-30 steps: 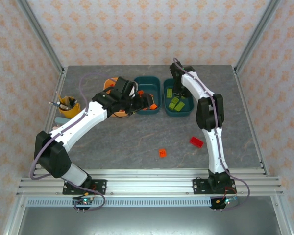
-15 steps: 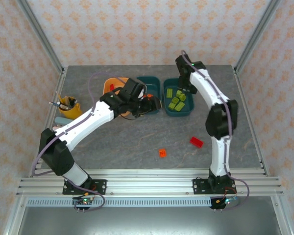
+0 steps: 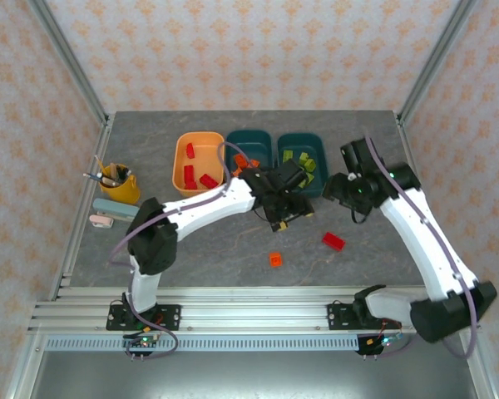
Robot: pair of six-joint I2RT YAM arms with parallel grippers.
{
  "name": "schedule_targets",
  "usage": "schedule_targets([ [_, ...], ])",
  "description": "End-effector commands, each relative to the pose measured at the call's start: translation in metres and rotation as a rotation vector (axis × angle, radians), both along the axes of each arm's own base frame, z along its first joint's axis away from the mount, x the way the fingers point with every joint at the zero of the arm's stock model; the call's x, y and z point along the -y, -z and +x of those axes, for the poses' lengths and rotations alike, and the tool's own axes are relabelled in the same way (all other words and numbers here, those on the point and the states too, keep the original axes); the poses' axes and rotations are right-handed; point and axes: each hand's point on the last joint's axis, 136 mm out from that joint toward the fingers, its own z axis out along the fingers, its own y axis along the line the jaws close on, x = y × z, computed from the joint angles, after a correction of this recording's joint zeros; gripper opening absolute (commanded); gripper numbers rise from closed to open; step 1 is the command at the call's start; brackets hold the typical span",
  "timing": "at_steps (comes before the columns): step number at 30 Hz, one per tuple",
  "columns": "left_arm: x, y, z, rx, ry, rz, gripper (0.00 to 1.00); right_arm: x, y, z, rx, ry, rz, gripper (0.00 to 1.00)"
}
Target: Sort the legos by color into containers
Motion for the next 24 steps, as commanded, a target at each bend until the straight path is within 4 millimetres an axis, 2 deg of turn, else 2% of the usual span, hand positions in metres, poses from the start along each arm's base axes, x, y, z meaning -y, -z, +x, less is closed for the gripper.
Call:
schedule_targets([
  [1, 0.013, 0.001, -0.006, -0.083, -0.125, 0.013, 0.73, -0.005, -0.005, -0.046, -0.046, -0.008, 0.115, 0.66],
  [5, 0.039, 0.014, -0.013, -0.138, -0.176, 0.021, 0.74, 0.006, -0.015, -0.077, -0.047, 0.024, 0.132, 0.67],
  [9, 0.062, 0.030, -0.020, -0.195, -0.240, 0.022, 0.74, 0.020, -0.030, -0.092, -0.003, 0.062, 0.111, 0.68],
  [14, 0.086, 0.045, -0.021, -0.246, -0.319, 0.016, 0.76, 0.026, -0.035, -0.100, 0.022, 0.070, 0.104, 0.68],
  [20, 0.112, 0.061, -0.017, -0.313, -0.384, 0.011, 0.78, 0.023, -0.024, -0.106, 0.046, 0.081, 0.154, 0.68],
  [24, 0.117, 0.071, -0.012, -0.320, -0.433, 0.030, 0.77, 0.025, -0.019, -0.110, 0.044, 0.095, 0.163, 0.68],
])
